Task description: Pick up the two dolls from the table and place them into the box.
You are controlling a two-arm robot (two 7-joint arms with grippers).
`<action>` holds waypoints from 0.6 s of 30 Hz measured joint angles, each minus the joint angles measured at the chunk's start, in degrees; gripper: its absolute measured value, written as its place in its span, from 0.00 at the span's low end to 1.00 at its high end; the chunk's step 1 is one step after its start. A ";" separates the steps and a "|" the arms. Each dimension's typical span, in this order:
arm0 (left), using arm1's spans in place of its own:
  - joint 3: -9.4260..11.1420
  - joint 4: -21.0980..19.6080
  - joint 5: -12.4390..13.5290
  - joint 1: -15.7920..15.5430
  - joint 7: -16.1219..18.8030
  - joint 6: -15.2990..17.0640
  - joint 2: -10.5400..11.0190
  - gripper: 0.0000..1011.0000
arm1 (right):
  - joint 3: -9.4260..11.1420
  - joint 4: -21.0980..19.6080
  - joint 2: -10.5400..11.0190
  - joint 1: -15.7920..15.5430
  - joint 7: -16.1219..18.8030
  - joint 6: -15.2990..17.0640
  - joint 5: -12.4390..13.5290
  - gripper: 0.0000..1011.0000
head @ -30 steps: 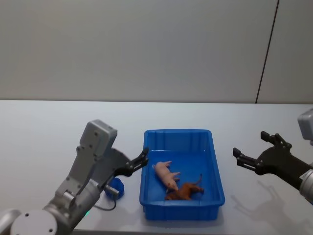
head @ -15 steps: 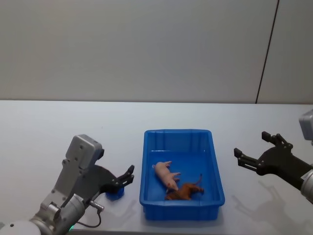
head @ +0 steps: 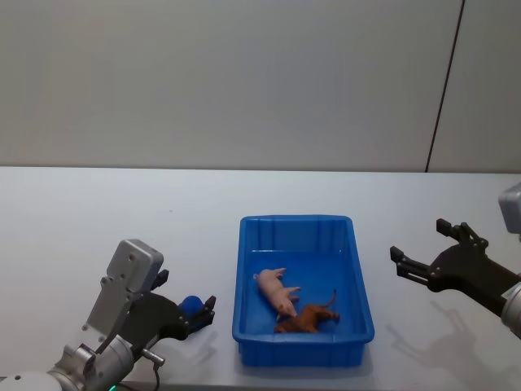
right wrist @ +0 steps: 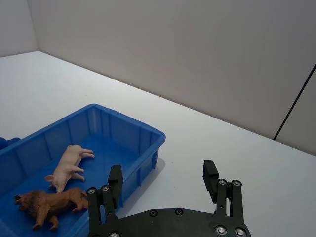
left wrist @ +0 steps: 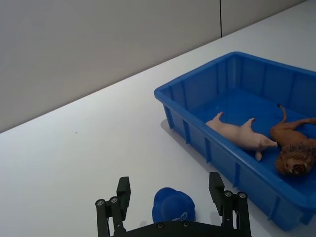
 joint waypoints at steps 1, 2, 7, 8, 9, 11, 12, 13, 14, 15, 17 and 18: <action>-0.03 0.78 0.06 -0.27 -0.46 0.01 -0.15 0.99 | 0.00 0.00 0.01 0.00 0.00 0.00 0.00 0.99; -0.04 1.11 0.11 -0.38 -0.70 0.02 -0.20 0.99 | 0.00 0.00 0.01 0.00 0.00 0.00 0.00 0.99; -0.11 3.52 0.40 -1.29 -2.69 0.01 -0.69 0.99 | 0.00 0.00 0.02 0.00 0.00 0.00 0.00 0.99; -0.13 3.95 0.44 -1.46 -2.95 0.00 -0.78 0.99 | 0.00 0.00 0.02 0.00 -0.01 0.00 0.00 0.99; -0.13 4.25 0.48 -1.58 -3.26 -0.03 -0.84 0.99 | 0.00 0.00 0.02 0.00 -0.01 0.00 0.00 0.99; -0.15 5.18 0.64 -2.01 -4.24 -0.13 -1.07 0.99 | 0.00 0.00 0.02 0.00 -0.01 0.00 0.00 0.99; -0.16 5.47 0.67 -2.15 -4.44 -0.15 -1.15 0.99 | 0.00 0.00 0.03 -0.01 -0.01 0.00 0.00 0.99; -0.16 5.80 0.73 -2.30 -4.81 -0.20 -1.23 0.99 | 0.00 0.00 0.02 0.00 -0.01 0.00 0.00 0.99; -0.17 6.43 0.79 -2.60 -5.40 -0.31 -1.40 0.99 | 0.00 0.00 0.03 0.00 -0.01 0.00 0.00 0.99; -0.18 6.84 0.81 -2.80 -5.70 -0.38 -1.52 0.99 | 0.00 0.00 0.03 -0.01 -0.01 0.00 0.00 0.99; -0.19 7.76 0.84 -3.24 -6.61 -0.66 -1.79 0.99 | 0.00 0.00 0.02 0.00 -0.01 0.00 0.00 0.99; -0.20 8.08 0.84 -3.43 -6.89 -0.76 -1.91 0.99 | 0.00 0.00 0.03 0.00 -0.01 0.00 0.00 0.99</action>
